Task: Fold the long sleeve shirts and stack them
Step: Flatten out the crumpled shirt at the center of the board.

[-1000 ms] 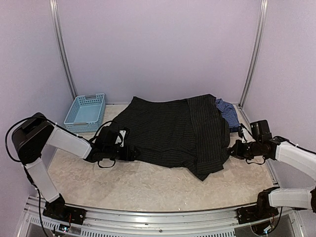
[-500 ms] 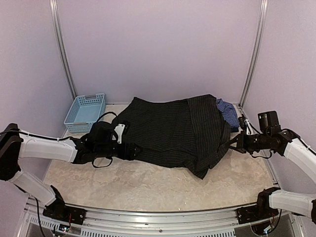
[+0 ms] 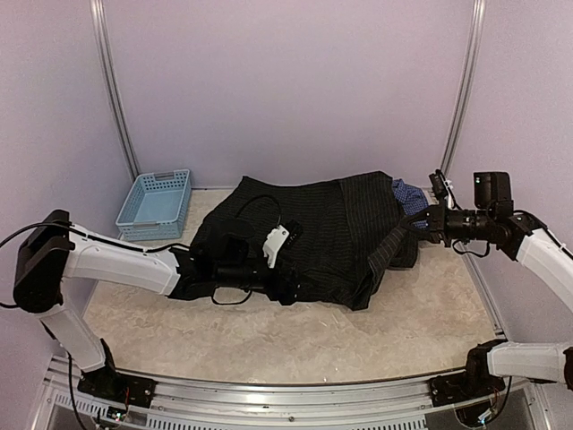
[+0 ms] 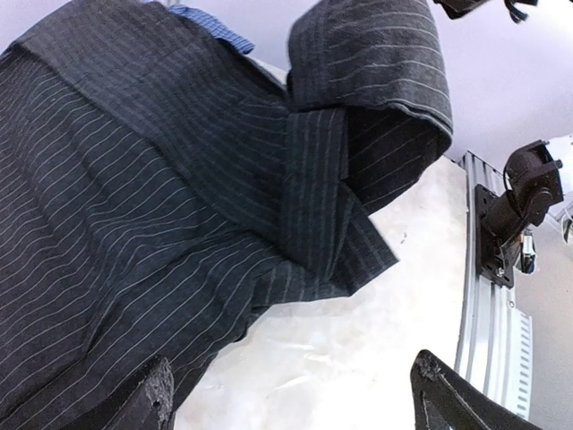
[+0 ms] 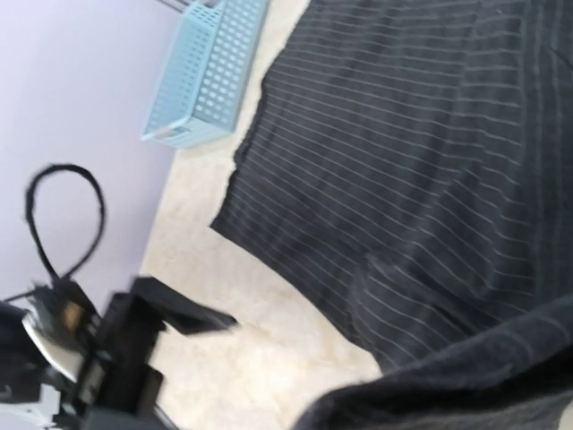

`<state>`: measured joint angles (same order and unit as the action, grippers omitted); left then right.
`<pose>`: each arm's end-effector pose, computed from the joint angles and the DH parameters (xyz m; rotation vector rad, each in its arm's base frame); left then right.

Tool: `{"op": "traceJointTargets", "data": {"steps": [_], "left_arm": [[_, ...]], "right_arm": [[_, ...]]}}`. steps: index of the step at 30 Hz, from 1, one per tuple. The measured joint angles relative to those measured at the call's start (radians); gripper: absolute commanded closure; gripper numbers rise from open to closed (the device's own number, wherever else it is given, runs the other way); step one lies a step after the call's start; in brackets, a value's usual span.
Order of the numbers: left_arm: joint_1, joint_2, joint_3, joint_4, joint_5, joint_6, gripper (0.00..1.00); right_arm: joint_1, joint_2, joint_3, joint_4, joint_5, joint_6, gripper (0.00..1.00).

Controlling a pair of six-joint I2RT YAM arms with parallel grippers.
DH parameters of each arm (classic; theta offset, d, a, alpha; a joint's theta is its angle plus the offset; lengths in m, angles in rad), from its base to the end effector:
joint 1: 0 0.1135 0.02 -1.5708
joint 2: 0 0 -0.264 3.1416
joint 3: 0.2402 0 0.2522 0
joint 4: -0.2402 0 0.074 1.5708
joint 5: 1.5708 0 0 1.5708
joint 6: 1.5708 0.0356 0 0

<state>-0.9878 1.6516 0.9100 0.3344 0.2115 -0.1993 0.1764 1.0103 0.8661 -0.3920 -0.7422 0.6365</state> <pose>0.1933 -0.3066 0.2123 0.9412 1.8809 -0.9565 0.2093 0.0617 0.3101 0.0268 2.2034 1.2530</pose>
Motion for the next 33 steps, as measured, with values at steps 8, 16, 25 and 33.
{"op": "traceJointTargets", "data": {"steps": [8,16,25,33], "left_arm": [[-0.071,0.097,0.089,0.022,0.049,0.045,0.13],[-0.08,0.1,0.091,0.035,0.058,0.053,0.13],[-0.103,0.1,0.092,0.04,0.042,0.093,0.12],[-0.154,0.1,0.096,0.04,-0.121,0.171,0.12]], "right_arm": [[0.0,0.023,0.045,0.027,-0.036,0.032,1.0],[0.0,0.028,0.251,0.015,-0.093,0.045,1.0],[0.0,0.016,0.427,0.039,-0.201,0.071,1.0],[0.0,-0.013,0.343,0.06,-0.23,0.107,1.0]]}}
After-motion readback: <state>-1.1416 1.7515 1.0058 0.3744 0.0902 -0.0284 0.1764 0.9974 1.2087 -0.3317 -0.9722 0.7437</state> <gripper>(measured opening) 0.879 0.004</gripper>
